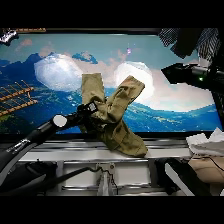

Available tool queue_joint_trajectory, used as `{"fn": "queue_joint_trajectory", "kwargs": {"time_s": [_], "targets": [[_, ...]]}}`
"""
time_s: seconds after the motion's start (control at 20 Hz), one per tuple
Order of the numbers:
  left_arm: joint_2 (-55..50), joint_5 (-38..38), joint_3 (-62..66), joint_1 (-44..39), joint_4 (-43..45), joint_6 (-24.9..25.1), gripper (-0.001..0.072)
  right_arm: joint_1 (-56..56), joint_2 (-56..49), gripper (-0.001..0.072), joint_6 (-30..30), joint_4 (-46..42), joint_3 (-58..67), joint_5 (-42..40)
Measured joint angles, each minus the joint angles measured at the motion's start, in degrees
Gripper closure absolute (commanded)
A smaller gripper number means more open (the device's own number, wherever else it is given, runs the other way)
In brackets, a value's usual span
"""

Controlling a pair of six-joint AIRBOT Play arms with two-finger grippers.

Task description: Fold the clothes and pants, and hang the long-sleeved shirts on hangers.

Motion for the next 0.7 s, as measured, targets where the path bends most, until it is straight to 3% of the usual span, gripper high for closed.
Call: {"fn": "queue_joint_trajectory", "kwargs": {"time_s": [0.05, 0.1, 0.15, 0.2, 0.7], "targets": [[-1.2, 1.4, 0.3, -0.3, -0.1, 0.4, 0.0125, 0.0, 0.0, 0.0161, 0.0, 0.6, 0.0, 0.3], [-2.6, 2.3, 0.8, -0.6, -0.2, 0.8, 0.0326, 0.0, 0.0, 0.0162, 0.0, 1.3, 0.0, 0.7], [-3.8, 3.0, 1.5, -0.8, -0.2, 0.9, 0.0636, 0.0, 0.0, 0.0162, 0.0, 2.0, 0.0, 0.9], [-4.7, 3.6, 2.3, -1.0, -0.2, 1.0, 0.0694, 0.0, 0.0, 0.0163, 0.0, 2.6, 0.0, 1.0], [9.7, 10.4, 19.5, 0.3, -0.7, -3.4, 0.0695, 0.9, 0.9, 0.0179, 2.5, 3.6, -6.9, 11.2]]}}
